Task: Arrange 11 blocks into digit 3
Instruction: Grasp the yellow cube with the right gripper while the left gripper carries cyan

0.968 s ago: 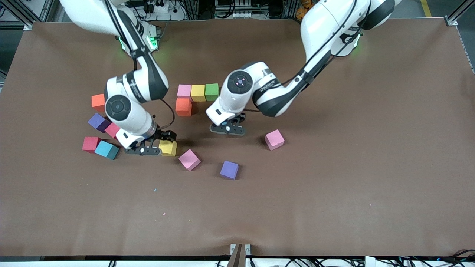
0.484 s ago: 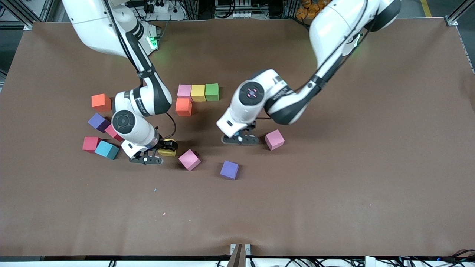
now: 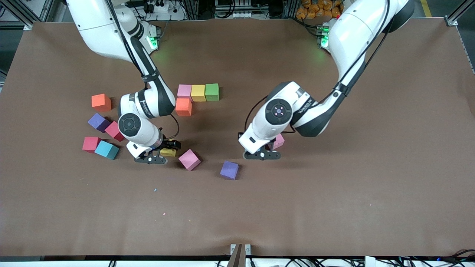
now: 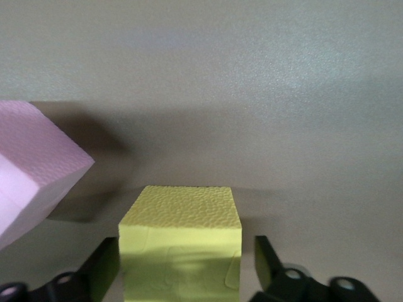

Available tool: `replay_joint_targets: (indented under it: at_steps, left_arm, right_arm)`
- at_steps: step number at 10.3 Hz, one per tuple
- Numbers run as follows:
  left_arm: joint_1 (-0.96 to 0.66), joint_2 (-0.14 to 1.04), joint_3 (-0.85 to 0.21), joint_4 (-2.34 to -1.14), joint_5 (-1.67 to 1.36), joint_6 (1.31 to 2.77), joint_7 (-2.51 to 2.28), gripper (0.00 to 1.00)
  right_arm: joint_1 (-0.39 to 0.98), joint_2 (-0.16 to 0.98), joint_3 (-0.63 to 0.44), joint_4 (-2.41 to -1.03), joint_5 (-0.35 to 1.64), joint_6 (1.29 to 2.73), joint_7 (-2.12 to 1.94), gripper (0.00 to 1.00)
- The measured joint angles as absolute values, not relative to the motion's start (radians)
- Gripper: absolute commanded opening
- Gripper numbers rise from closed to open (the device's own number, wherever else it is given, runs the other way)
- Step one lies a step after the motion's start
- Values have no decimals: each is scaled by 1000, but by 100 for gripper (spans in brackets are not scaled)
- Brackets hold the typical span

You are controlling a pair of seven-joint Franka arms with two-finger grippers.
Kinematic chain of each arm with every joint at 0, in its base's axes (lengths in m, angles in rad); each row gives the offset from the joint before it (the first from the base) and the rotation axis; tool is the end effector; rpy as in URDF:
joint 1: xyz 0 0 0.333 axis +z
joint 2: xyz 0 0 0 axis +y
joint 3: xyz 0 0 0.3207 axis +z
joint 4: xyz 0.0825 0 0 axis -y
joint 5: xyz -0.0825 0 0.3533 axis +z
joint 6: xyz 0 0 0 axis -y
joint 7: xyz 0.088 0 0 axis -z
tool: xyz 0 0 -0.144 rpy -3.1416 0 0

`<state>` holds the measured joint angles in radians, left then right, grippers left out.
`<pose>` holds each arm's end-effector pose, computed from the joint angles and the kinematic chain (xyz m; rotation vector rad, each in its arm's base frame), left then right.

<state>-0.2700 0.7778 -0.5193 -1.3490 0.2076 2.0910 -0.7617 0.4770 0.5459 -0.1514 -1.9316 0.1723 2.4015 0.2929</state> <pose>0.5677 -0.4360 0.2886 2.9744 0.0183 -0.1100 0.5639 0.1981 0.1900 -3.1260 0.1244 0.1137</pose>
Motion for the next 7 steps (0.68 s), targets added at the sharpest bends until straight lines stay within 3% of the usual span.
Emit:
replay_joint_targets:
  at_steps: [7]
  left_arm:
    - [-274,778,-519,-1351,208,2067,-762,0]
  right_arm:
    - [475,503,-152,-1908,173,2366,293,6]
